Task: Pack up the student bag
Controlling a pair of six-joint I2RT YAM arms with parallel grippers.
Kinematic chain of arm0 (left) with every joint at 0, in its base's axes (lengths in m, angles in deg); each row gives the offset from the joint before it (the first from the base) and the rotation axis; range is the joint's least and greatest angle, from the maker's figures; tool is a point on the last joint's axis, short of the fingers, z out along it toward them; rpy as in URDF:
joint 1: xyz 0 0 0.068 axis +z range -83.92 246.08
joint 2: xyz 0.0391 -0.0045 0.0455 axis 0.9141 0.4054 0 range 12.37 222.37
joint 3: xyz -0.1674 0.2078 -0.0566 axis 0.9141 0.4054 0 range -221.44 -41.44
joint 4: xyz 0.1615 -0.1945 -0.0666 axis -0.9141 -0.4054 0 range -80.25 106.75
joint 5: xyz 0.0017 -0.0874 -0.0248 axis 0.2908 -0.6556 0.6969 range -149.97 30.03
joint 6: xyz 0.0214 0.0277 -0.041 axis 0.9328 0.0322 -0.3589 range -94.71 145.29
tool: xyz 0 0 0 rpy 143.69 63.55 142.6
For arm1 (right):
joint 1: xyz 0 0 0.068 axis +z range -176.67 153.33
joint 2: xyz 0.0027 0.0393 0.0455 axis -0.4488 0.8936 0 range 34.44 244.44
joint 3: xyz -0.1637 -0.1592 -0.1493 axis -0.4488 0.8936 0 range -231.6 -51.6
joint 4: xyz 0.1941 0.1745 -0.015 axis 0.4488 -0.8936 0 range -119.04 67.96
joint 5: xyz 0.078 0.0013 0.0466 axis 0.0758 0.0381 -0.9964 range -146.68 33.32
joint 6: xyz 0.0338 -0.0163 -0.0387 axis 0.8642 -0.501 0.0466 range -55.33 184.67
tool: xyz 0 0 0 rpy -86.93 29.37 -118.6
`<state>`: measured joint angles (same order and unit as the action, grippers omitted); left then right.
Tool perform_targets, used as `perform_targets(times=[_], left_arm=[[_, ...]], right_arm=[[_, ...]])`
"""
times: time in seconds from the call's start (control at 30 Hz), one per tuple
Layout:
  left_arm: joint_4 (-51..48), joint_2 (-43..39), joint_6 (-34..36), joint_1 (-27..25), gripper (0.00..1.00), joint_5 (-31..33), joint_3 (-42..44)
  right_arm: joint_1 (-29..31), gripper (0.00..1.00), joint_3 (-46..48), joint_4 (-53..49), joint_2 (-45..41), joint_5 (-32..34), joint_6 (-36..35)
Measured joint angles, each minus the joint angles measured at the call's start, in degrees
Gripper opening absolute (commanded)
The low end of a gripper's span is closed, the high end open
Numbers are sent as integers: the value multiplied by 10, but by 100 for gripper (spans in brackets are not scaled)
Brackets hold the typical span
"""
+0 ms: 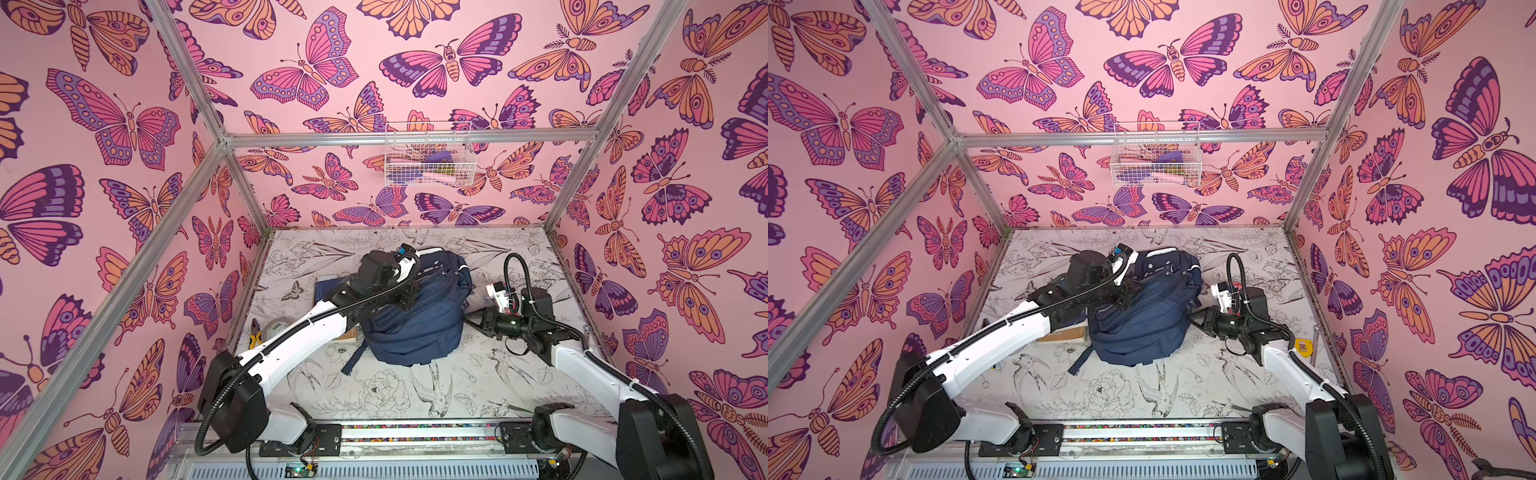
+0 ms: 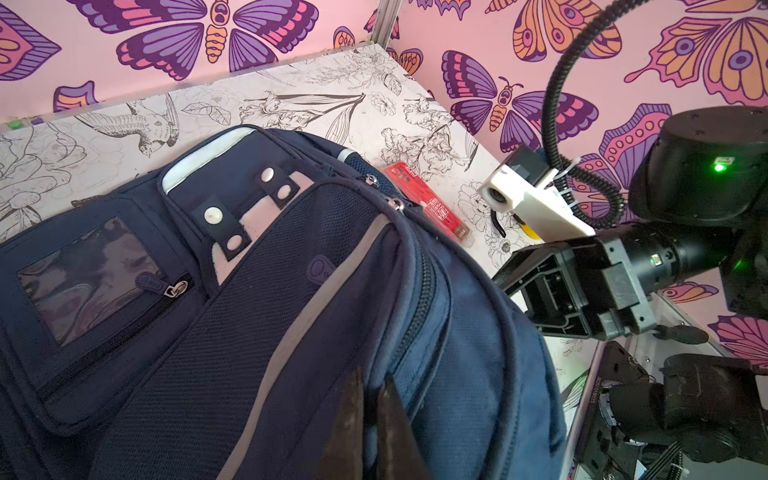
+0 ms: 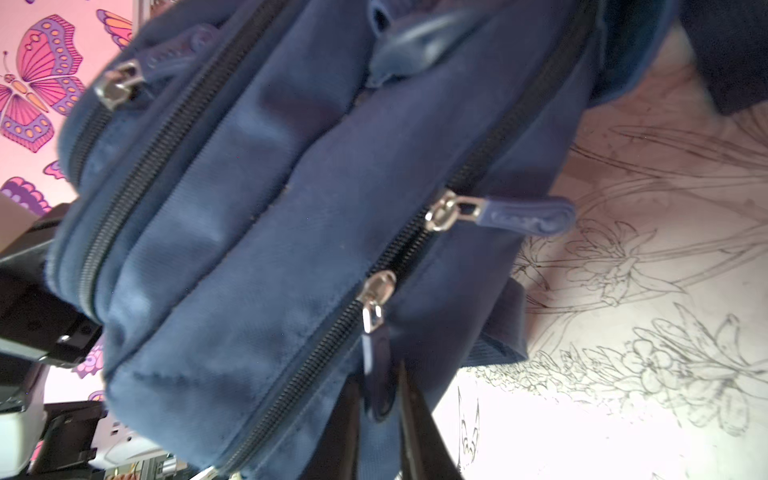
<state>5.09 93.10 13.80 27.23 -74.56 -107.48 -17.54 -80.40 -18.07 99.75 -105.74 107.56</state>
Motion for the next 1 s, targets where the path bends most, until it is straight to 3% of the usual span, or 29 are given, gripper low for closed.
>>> perform_targets(times=[0.2, 0.33, 0.5, 0.73, 0.87, 1.0], left_arm=[[1, 0, 0, 0, 0, 0, 0], [3, 5, 0, 0, 0, 0, 0], [18, 23, -3, 0, 0, -6, 0], [47, 85, -26, 0, 0, -20, -19], [70, 119, -49, 0, 0, -29, -31], [98, 150, -82, -1, 0, -46, -36]], right_arm=[[0, 0, -24, -49, 0, 21, -30], [0, 0, -44, -99, -5, 50, -57], [14, 0, -83, -206, -31, 138, -97], [110, 0, -141, -346, -69, 302, -132], [164, 0, -163, -388, -73, 354, -138], [223, 0, -165, -398, -58, 366, -143]])
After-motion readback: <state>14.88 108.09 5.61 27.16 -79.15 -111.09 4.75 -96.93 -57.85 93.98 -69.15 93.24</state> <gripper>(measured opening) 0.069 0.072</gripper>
